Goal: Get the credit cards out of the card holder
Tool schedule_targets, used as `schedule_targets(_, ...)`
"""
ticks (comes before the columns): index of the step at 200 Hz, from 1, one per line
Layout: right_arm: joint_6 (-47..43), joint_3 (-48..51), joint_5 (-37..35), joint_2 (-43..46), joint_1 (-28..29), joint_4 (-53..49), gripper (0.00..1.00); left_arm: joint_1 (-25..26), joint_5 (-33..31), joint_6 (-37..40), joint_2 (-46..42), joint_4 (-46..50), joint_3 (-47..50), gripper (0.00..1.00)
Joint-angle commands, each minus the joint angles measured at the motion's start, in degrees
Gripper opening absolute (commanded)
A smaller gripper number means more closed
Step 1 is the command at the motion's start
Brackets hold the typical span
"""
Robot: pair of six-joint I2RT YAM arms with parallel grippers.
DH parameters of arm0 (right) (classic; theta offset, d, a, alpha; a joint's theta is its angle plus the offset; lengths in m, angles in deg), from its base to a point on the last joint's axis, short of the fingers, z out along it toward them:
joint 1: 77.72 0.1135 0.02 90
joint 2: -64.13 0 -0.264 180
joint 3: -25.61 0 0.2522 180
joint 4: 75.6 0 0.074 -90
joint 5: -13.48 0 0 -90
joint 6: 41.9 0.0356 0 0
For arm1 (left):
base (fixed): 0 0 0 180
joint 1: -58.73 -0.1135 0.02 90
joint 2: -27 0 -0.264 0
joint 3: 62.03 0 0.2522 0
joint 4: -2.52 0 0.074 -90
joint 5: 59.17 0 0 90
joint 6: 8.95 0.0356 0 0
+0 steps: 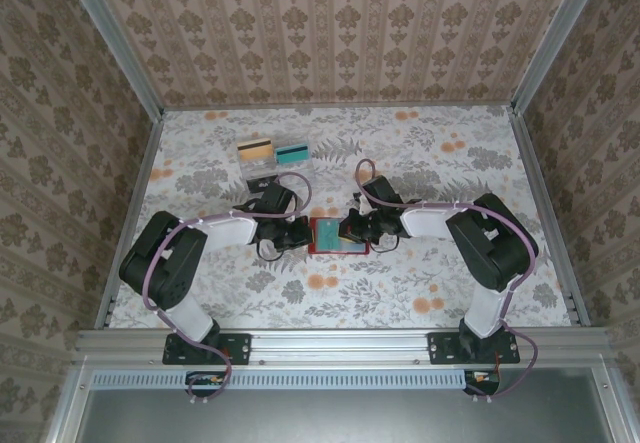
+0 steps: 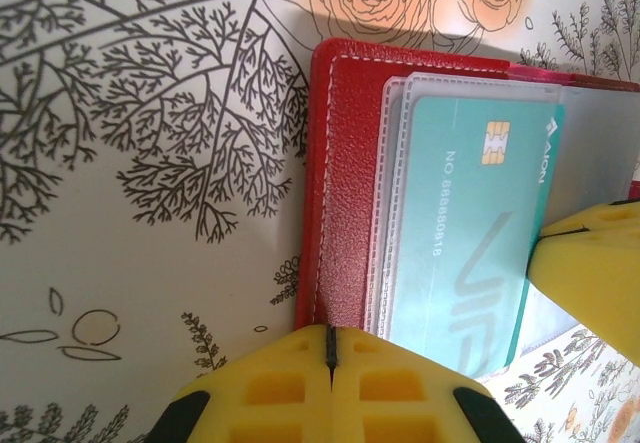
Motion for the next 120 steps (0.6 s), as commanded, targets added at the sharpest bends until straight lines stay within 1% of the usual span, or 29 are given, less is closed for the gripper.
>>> schedule_targets(1,0.4,0.1,1.6,0.5,0.0,1.2,0.0,-0.1,0.8,-0.2,0.7,1.5,0.4,0.0)
schedule_targets(10,0.5,0.4,1.5,0.5,0.0,1.4,0.0,0.0,0.9,-0.1,0.5,1.8,0.0,0.0)
schedule_targets(22,0.5,0.5,1.5,0.4,0.0,1.5,0.0,0.1,0.9,0.1,0.0,2.3,-0.6,0.1)
schedule_targets(28,0.5,0.6,1.5,0.5,0.0,1.5,0.0,0.1,0.8,0.1,-0.3,2.5,-1.0,0.13)
schedule_targets(50,0.6,0.7,1.6,0.2,0.0,1.7,0.0,0.5,0.6,0.4,-1.1,3.1,-2.4,0.17)
schedule_targets(93,0.8,0.7,1.7,0.0,0.2,1.9,0.0,1.1,0.6,0.9,1.0,3.4,-4.1,0.18)
schedule_targets(120,0.4,0.8,1.4,0.4,0.2,1.4,0.0,1.2,0.1,0.3,2.2,3.2,-2.8,0.14)
